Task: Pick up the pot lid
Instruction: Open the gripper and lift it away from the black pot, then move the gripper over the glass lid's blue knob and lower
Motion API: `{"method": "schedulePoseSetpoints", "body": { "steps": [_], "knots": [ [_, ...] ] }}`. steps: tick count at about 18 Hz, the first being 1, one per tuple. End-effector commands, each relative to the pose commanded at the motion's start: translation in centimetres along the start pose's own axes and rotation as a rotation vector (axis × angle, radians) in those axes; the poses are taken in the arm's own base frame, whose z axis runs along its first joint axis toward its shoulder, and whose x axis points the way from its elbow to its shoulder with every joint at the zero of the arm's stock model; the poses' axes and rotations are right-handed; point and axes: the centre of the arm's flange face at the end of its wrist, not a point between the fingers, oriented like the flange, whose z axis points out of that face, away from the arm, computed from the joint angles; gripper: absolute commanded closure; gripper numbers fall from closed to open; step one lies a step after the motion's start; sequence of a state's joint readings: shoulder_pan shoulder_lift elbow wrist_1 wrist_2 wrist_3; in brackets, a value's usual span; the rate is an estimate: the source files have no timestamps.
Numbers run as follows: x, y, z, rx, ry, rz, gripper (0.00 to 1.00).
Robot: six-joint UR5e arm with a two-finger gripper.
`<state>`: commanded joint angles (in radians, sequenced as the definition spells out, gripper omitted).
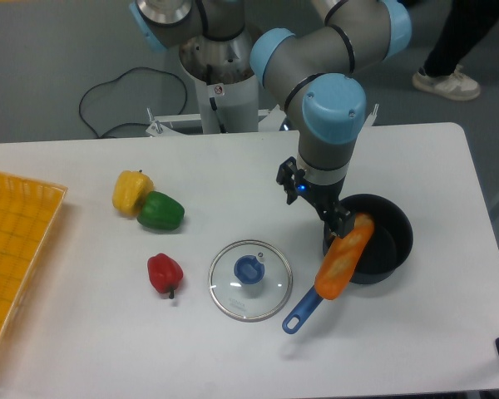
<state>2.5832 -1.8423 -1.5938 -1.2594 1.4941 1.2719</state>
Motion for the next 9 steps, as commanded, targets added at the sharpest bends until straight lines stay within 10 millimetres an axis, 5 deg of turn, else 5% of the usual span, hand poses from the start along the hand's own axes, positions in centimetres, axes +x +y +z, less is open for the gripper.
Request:
{"method": "schedulePoseSetpoints", "body": {
  "steps": [9],
  "knots": [
    [1.8,-2.4,2.2,0.092,0.017,-0.122,0.0]
  ]
}}
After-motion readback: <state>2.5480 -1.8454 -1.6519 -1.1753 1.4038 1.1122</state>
